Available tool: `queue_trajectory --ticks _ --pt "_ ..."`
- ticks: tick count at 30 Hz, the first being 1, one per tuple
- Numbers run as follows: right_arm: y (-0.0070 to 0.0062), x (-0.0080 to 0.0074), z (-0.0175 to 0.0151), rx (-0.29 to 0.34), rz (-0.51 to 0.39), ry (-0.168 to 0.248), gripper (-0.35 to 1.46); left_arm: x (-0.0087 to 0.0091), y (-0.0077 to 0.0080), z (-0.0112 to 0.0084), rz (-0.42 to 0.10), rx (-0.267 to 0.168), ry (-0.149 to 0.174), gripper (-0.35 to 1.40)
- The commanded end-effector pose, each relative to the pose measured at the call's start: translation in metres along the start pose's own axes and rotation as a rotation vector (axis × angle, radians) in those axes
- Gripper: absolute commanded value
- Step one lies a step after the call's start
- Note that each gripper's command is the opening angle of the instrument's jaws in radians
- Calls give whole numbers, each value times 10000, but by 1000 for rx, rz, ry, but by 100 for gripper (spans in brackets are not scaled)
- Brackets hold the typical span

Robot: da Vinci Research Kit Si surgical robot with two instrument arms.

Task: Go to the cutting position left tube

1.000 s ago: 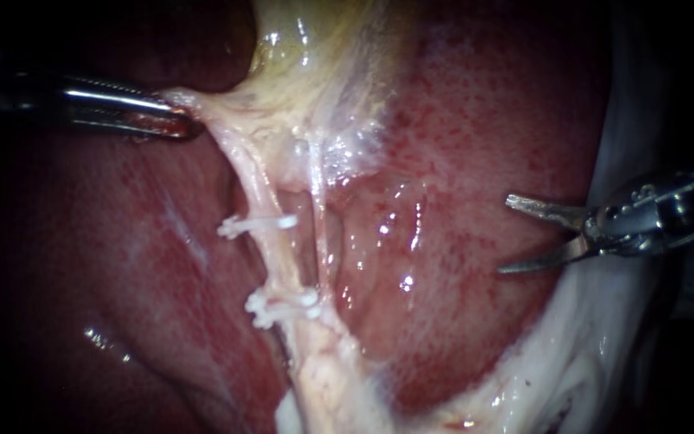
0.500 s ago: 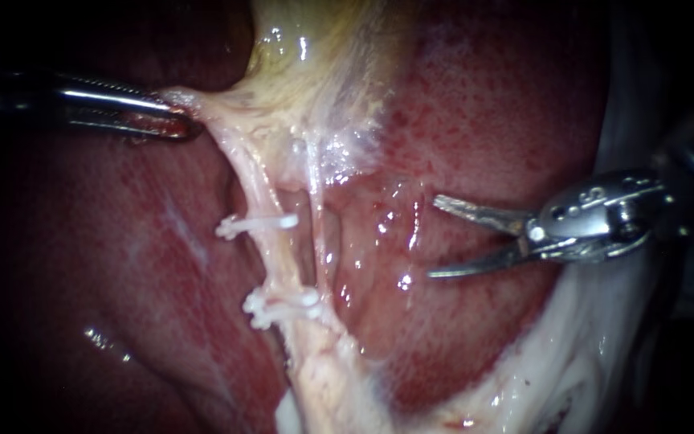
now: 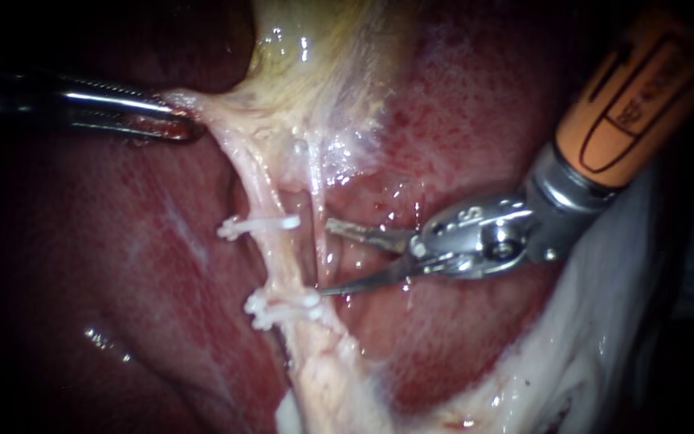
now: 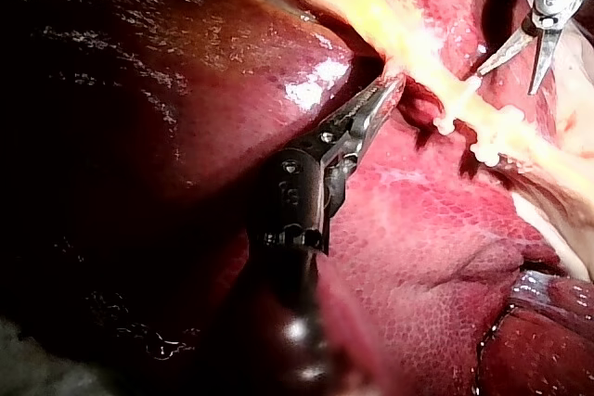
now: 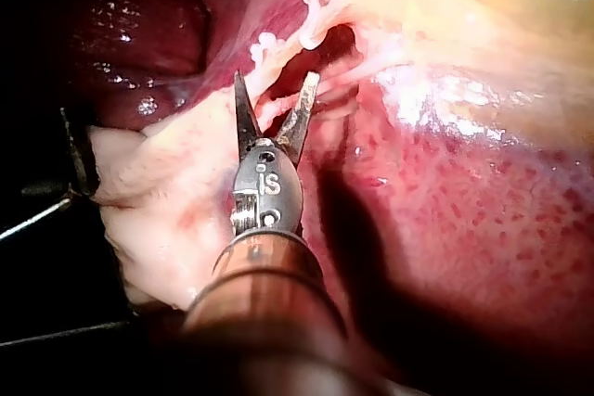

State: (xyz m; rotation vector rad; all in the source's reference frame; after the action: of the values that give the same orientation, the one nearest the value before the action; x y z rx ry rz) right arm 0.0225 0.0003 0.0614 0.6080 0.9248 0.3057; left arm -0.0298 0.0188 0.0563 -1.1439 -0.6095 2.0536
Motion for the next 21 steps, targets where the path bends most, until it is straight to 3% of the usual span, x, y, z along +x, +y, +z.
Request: queue_trajectory --ticks 1,9,17,21 --pt "1 -3 4 10 5 -4 143 0 0 1 0 -1 -1 -35" --pt "16 -21 26 74 29 -27 143 -1 0 2 1 -3 -1 -35" --pt "38 -35 39 128 38 -48 143 -1 0 2 1 -3 -1 -35" --pt "46 -36 43 162 35 -34 143 -1 0 2 1 -3 -1 -35"
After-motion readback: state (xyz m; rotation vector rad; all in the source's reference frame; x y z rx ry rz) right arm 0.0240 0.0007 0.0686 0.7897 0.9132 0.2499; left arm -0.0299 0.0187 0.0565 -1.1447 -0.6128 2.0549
